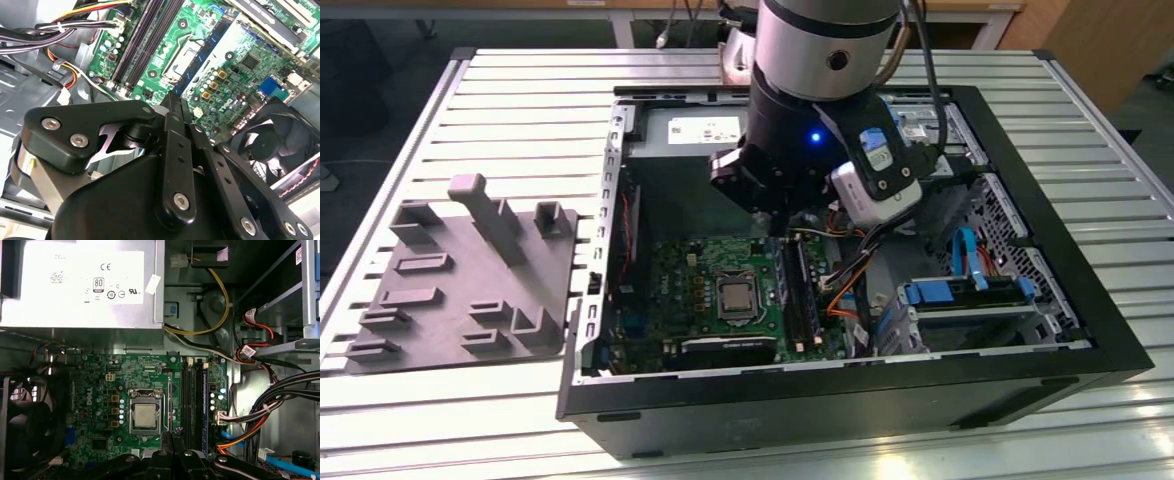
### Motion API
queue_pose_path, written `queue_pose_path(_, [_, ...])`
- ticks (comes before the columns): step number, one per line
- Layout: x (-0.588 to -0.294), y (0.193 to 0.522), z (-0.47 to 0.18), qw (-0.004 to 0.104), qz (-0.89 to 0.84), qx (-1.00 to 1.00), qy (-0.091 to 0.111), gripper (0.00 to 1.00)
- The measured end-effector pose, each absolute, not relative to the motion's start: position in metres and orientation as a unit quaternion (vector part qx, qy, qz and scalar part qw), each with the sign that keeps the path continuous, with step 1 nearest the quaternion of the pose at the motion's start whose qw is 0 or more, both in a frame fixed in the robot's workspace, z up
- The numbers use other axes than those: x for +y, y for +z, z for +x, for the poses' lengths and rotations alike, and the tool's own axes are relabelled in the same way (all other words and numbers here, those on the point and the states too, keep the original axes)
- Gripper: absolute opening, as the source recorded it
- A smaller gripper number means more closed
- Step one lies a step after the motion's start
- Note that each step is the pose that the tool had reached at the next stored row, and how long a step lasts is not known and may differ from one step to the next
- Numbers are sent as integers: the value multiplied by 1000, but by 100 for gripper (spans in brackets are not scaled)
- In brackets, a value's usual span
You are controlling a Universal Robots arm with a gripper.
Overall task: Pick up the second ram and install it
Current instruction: 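Insert the second ram into the second slot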
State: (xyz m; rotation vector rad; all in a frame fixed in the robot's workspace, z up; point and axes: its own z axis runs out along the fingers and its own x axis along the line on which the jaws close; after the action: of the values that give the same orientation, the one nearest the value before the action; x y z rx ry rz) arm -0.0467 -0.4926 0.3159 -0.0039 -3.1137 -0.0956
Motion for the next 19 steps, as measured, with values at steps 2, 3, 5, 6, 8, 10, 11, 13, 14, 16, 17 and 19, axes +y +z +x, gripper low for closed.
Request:
queue_pose_path(2, [-493, 314, -46, 13, -1, -999, -31, 12])
queue_pose_path(3, [-493, 313, -45, 13, -1, -999, -31, 12])
queue_pose_path(5, [-493, 312, -45, 13, -1, -999, -31, 12])
queue_pose_path(6, [-493, 312, -45, 13, -1, -999, -31, 12])
queue_pose_path(8, [-493, 311, -45, 13, -1, -999, -31, 12])
queue_pose_path(10, [-493, 310, -45, 13, -1, -999, -31, 12])
queue_pose_path(11, [-493, 309, -45, 13, -1, -999, -31, 12])
queue_pose_path(13, [-493, 308, -45, 13, -1, -999, -31, 12])
queue_pose_path(14, [-493, 308, -45, 13, -1, -999, -31, 12])
queue_pose_path(16, [-493, 307, -45, 13, -1, -999, -31, 12])
queue_pose_path(17, [-493, 307, -45, 13, -1, -999, -31, 12])
queue_pose_path(19, [-493, 306, -45, 13, -1, -999, -31, 12])
